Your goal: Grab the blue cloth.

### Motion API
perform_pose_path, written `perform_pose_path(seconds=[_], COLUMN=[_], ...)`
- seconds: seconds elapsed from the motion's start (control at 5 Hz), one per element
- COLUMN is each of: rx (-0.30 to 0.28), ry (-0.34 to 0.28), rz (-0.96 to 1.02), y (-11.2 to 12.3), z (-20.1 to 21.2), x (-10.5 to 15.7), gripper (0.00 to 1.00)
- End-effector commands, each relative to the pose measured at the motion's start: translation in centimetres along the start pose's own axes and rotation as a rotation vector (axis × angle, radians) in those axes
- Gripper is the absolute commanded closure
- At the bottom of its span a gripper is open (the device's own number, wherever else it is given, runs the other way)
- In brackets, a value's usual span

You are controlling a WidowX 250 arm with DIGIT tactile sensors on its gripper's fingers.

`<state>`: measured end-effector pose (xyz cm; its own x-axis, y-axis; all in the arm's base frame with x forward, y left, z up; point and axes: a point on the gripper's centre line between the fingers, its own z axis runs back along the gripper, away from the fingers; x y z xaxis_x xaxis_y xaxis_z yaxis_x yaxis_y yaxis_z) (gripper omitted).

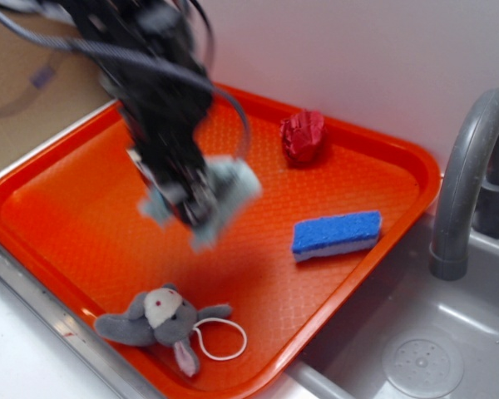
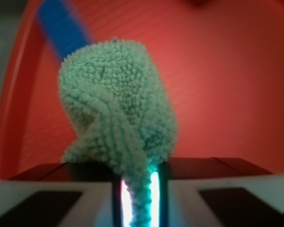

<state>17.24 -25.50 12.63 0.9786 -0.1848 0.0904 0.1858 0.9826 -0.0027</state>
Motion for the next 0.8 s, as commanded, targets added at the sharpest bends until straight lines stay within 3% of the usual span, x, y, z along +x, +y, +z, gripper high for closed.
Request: perform_pose_path(seconds=[0.0,0.2,0.4,0.6], rx=[-0.103,-0.075,-0.038,-0.194], ry=[-0.166,-0.251,-0.295,-0.264], rz=[0.196,0.267,0.345,0.248], y=[8.2,11.8,13.4,14.1], z=[7.5,11.2,12.5,11.6], x=[-1.4,-2.4,-2.9,-2.4], gripper=[1.00,1.00,1.00,1.00])
